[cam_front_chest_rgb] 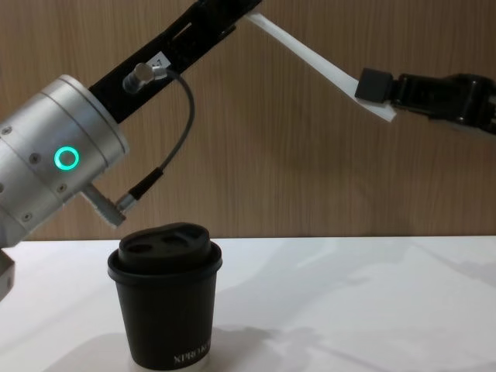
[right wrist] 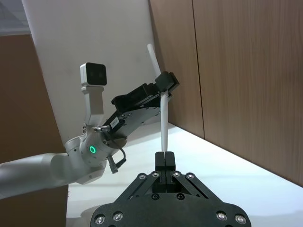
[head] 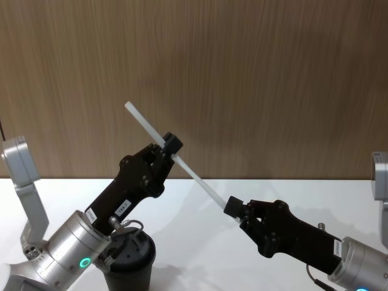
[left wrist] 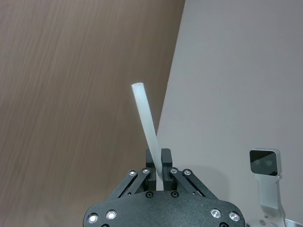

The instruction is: Pick up the straw with one hand, pass it to the other hand, and insert it into the cup.

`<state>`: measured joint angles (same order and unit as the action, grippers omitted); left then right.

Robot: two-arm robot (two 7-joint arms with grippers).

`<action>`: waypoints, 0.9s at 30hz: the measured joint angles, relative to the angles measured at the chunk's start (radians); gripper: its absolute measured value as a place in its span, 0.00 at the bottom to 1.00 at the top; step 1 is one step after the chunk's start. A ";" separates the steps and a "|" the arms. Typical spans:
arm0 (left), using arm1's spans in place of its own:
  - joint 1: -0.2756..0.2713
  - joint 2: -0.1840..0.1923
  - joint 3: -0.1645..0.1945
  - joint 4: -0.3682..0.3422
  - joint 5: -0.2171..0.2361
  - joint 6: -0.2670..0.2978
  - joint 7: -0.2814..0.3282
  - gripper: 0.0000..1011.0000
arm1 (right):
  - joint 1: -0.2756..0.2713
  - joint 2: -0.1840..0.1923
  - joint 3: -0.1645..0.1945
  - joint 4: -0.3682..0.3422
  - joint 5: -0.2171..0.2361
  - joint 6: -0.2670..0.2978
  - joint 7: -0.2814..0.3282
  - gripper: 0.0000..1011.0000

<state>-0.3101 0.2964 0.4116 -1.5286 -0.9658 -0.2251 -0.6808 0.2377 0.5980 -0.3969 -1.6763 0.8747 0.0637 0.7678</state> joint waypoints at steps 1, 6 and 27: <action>0.001 0.000 -0.001 -0.001 0.001 0.000 0.002 0.08 | 0.000 0.000 0.000 0.000 0.000 0.000 0.000 0.01; 0.013 0.004 -0.010 -0.009 0.002 0.001 0.018 0.04 | 0.000 0.000 0.000 0.000 0.000 0.000 0.000 0.04; 0.029 0.013 -0.023 -0.031 0.016 0.006 0.043 0.01 | 0.000 0.000 0.000 0.000 0.000 0.000 0.000 0.67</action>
<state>-0.2812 0.3093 0.3884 -1.5591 -0.9501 -0.2190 -0.6380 0.2376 0.5980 -0.3969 -1.6762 0.8746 0.0638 0.7678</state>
